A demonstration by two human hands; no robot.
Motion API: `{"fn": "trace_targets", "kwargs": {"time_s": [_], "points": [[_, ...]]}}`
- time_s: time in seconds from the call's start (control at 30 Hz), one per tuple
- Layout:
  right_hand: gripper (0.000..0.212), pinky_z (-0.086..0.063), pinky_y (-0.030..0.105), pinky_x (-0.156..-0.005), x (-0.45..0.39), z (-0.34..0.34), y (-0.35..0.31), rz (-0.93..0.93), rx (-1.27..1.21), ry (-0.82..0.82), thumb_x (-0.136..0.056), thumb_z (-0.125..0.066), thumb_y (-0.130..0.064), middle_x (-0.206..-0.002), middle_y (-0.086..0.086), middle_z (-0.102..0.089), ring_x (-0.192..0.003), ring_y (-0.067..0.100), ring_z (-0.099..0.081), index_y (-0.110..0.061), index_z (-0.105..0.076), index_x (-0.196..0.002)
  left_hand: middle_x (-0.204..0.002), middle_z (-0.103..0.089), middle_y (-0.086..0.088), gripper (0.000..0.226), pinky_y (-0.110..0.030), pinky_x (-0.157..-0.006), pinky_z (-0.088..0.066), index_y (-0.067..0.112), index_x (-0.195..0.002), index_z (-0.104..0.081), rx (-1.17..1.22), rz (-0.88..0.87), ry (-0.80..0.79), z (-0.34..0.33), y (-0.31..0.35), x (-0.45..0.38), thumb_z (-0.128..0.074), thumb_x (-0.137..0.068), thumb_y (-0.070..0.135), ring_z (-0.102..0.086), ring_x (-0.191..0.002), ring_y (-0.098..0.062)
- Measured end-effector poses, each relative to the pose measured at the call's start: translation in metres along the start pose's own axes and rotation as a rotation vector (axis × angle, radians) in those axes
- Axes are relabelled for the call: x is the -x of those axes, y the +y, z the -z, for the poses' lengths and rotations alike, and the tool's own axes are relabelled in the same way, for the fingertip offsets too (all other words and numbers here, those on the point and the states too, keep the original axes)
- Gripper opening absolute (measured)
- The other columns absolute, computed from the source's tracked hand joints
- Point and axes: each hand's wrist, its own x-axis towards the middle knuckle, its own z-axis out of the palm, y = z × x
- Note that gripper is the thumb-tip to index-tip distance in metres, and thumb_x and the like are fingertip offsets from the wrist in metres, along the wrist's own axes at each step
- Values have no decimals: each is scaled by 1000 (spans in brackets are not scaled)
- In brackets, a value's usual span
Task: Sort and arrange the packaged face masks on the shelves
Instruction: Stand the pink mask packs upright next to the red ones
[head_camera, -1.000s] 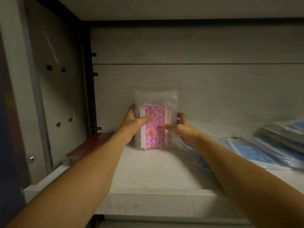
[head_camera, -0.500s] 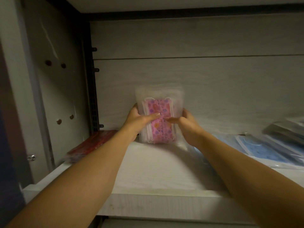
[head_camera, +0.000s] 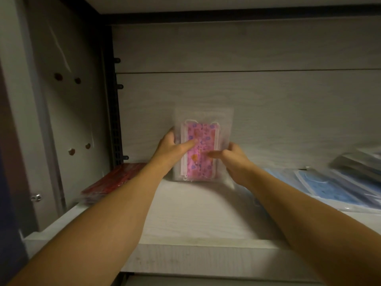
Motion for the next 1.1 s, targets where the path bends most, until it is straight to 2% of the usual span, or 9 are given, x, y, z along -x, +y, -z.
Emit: {"fn": "trace_targets", "kwargs": {"time_s": [0.17,0.33,0.5,0.57,0.7,0.83,0.97,1.03,1.1], "points": [[50,-60,38,-87,0,-5,1,5,-30,-14,-80,-83,-10,-111,5,-75,-99,19,-74,-11,-62,-126,-111,-75,-5,53,-44,-89,-58,15,-119,-64,230,47,55,1,2,-5,-87,-74,31,-74,-100,-23],[35,-62,33,-76,4,-7,-1,11,-24,32,-85,-76,-1,-101,4,-75,-88,17,-75,-10,-64,-116,-107,-74,-6,30,-34,-80,-59,17,-120,-61,95,81,-18,3,1,-5,-69,-91,16,-74,-97,-23],[38,-63,44,-78,-1,-1,-3,15,-55,142,-84,-78,-2,-103,10,-76,-90,25,-75,-4,-66,-120,-86,-74,-1,7,-27,-65,-50,15,-92,-69,247,65,128,8,8,-7,-72,-88,11,-69,-77,-18],[37,-60,48,-86,-2,3,-4,-13,-66,121,-84,-77,0,-105,11,-75,-94,28,-75,-4,-64,-118,-78,-69,-4,8,-31,-65,-46,13,-82,-69,347,96,169,12,6,-7,-74,-87,9,-61,-73,-20],[43,-54,50,-97,1,7,-4,-112,-24,45,-82,-72,7,-112,9,-69,-107,30,-68,-7,-53,-118,-68,-66,2,19,-26,-59,-46,18,-71,-67,250,130,89,16,-1,-6,-71,-85,7,-59,-66,-14],[51,-56,50,-95,0,5,1,-118,-11,9,-80,-76,6,-112,11,-71,-102,28,-71,-2,-53,-125,-79,-72,-4,12,-33,-71,-51,15,-89,-66,312,214,22,12,0,-4,-63,-85,4,-65,-77,-22],[36,-60,47,-84,0,4,2,-99,1,36,-82,-75,7,-111,13,-70,-95,27,-71,-9,-56,-107,-118,-71,-20,47,-48,-95,-55,4,-127,-61,265,261,-168,5,-3,1,-65,-80,-5,-69,-108,-35],[30,-60,48,-82,-2,6,1,-88,-15,89,-84,-75,4,-108,14,-71,-92,28,-72,-10,-56,-103,-118,-70,-22,44,-49,-96,-55,0,-127,-61,279,275,-171,4,-2,1,-62,-84,-7,-68,-108,-37],[36,-60,53,-84,-4,7,-1,-85,-56,127,-85,-75,1,-109,17,-72,-94,32,-73,-4,-56,-116,-105,-69,-20,28,-46,-90,-55,3,-115,-66,356,309,-144,7,0,-1,-55,-90,-2,-68,-94,-34]]}}
